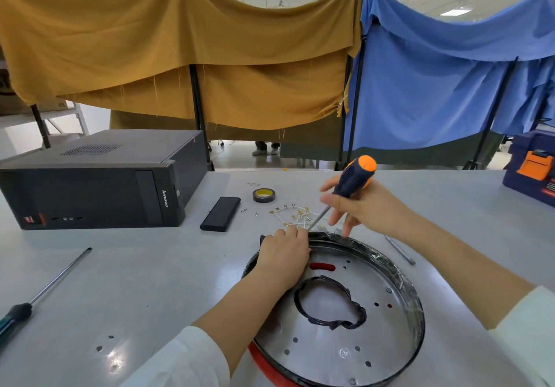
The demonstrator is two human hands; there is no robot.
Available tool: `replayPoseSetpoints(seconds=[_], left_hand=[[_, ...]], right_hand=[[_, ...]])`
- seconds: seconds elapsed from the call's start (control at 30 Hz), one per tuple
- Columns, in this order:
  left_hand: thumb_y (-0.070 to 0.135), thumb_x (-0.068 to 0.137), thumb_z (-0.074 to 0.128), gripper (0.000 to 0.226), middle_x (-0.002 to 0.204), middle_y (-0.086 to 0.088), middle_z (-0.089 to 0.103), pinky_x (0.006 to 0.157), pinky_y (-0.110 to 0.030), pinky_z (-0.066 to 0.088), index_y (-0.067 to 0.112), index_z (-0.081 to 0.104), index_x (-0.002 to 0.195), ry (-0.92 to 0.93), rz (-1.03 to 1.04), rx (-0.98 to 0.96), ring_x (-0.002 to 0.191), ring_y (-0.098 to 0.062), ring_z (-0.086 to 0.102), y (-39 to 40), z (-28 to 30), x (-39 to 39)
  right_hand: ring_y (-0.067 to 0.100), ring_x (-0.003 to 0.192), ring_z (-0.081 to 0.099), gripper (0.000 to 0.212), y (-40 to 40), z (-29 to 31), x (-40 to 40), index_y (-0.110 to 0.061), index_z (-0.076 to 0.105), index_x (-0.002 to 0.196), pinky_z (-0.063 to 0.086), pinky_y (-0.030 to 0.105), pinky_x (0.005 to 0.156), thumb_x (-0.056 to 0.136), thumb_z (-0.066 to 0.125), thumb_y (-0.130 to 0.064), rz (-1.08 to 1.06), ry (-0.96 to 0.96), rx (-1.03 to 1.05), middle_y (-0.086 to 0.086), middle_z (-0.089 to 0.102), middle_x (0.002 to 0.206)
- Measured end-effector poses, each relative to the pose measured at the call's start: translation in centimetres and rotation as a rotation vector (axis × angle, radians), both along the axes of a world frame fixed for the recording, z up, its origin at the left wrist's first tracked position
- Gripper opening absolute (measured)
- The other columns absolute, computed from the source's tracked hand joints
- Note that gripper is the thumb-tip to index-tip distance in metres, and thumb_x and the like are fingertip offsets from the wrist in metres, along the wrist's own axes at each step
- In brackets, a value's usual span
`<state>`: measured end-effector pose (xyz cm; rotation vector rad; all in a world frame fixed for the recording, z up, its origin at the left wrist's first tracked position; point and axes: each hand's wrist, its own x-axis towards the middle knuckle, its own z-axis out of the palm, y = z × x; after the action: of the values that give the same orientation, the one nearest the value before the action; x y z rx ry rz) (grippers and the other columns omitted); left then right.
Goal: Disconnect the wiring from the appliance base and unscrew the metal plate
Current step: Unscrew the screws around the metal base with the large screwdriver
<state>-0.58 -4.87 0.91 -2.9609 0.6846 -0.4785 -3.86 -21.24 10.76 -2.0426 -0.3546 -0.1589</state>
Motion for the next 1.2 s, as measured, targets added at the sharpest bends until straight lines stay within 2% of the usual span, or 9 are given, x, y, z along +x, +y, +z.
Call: replayPoseSetpoints(seconds=[0.13, 0.23, 0.33, 0.57, 0.67, 0.73, 0.93, 1.13, 1.2], left_hand=[[0.034, 0.102, 0.031, 0.033, 0.122, -0.009, 0.049, 0.072, -0.035, 0.037, 0.01, 0.042, 0.121, 0.0, -0.001, 0.003, 0.106, -0.028, 0.05, 0.1, 0.1, -0.1], [0.034, 0.101, 0.031, 0.033, 0.123, -0.009, 0.048, 0.074, -0.036, 0.037, 0.01, 0.042, 0.121, 0.011, -0.009, -0.012, 0.107, -0.028, 0.05, 0.1, 0.2, -0.1], [0.033, 0.101, 0.033, 0.031, 0.122, -0.009, 0.048, 0.071, -0.036, 0.033, 0.01, 0.042, 0.12, 0.003, -0.005, -0.024, 0.107, -0.029, 0.05, 0.1, 0.0, 0.0], [0.021, 0.097, 0.041, 0.021, 0.119, -0.008, 0.047, 0.067, -0.034, 0.032, 0.01, 0.04, 0.116, -0.022, 0.028, 0.003, 0.103, -0.027, 0.05, 0.0, -0.2, 0.1], [0.015, 0.094, 0.042, 0.026, 0.122, -0.008, 0.047, 0.087, -0.042, 0.038, 0.009, 0.04, 0.119, -0.008, 0.055, 0.043, 0.108, -0.028, 0.049, -0.2, -0.2, -0.1], [0.012, 0.092, 0.045, 0.031, 0.124, -0.009, 0.046, 0.104, -0.057, 0.026, 0.007, 0.039, 0.121, 0.01, 0.071, 0.078, 0.113, -0.029, 0.048, -0.3, -0.1, -0.2], [0.012, 0.093, 0.045, 0.029, 0.122, -0.01, 0.047, 0.107, -0.064, 0.018, 0.007, 0.039, 0.121, 0.018, 0.077, 0.077, 0.113, -0.029, 0.049, -0.3, 0.1, -0.3], [0.017, 0.1, 0.035, 0.013, 0.115, -0.004, 0.05, 0.11, -0.052, 0.023, 0.013, 0.04, 0.112, 0.094, 0.012, -0.231, 0.106, -0.024, 0.054, 0.1, 0.8, 0.1], [0.025, 0.1, 0.038, 0.012, 0.108, -0.001, 0.055, 0.103, -0.038, 0.033, 0.016, 0.045, 0.104, 0.138, -0.045, -0.527, 0.099, -0.021, 0.055, 0.4, 1.3, -0.1]], right_hand=[[0.027, 0.068, 0.07, 0.025, 0.9, -2.4, 0.5, -0.03, 0.065, 0.099, 0.058, 0.046, 0.07, 0.078, 0.076, -0.028, -0.012, -0.051, 0.039, 0.004, 0.068, 0.095], [0.019, 0.071, 0.069, 0.018, 0.8, -4.1, 1.3, -0.019, 0.062, 0.094, 0.058, 0.036, 0.062, 0.086, 0.061, -0.003, -0.024, -0.069, 0.097, 0.013, 0.062, 0.092], [0.018, 0.075, 0.062, 0.035, 0.0, -5.9, 2.0, -0.03, 0.051, 0.092, 0.051, 0.026, 0.069, 0.084, 0.059, 0.003, -0.146, -0.122, -0.145, -0.002, 0.062, 0.084], [0.024, 0.082, 0.058, 0.033, -0.2, -7.9, 3.0, -0.038, 0.043, 0.088, 0.049, 0.041, 0.076, 0.08, 0.067, -0.017, -0.097, -0.049, -0.387, -0.006, 0.062, 0.087], [0.022, 0.079, 0.057, 0.029, -0.3, -8.3, 2.9, -0.041, 0.04, 0.091, 0.05, 0.043, 0.073, 0.081, 0.054, -0.018, -0.107, -0.056, -0.529, -0.007, 0.063, 0.086], [0.019, 0.079, 0.056, 0.03, -0.2, -8.3, 2.8, -0.043, 0.038, 0.091, 0.05, 0.04, 0.072, 0.08, 0.052, -0.019, -0.101, -0.063, -0.556, -0.008, 0.062, 0.086], [0.018, 0.078, 0.055, 0.029, -0.2, -8.3, 2.8, -0.041, 0.039, 0.09, 0.047, 0.036, 0.069, 0.081, 0.054, -0.018, -0.106, -0.061, -0.572, -0.008, 0.061, 0.085], [0.018, 0.079, 0.054, 0.035, 0.0, -8.3, 2.9, -0.047, 0.034, 0.089, 0.045, 0.032, 0.067, 0.08, 0.055, -0.021, -0.108, -0.073, -0.593, -0.011, 0.059, 0.088], [0.018, 0.078, 0.053, 0.036, 0.0, -8.3, 2.9, -0.047, 0.034, 0.089, 0.044, 0.032, 0.065, 0.08, 0.055, -0.02, -0.109, -0.076, -0.604, -0.011, 0.058, 0.087]])
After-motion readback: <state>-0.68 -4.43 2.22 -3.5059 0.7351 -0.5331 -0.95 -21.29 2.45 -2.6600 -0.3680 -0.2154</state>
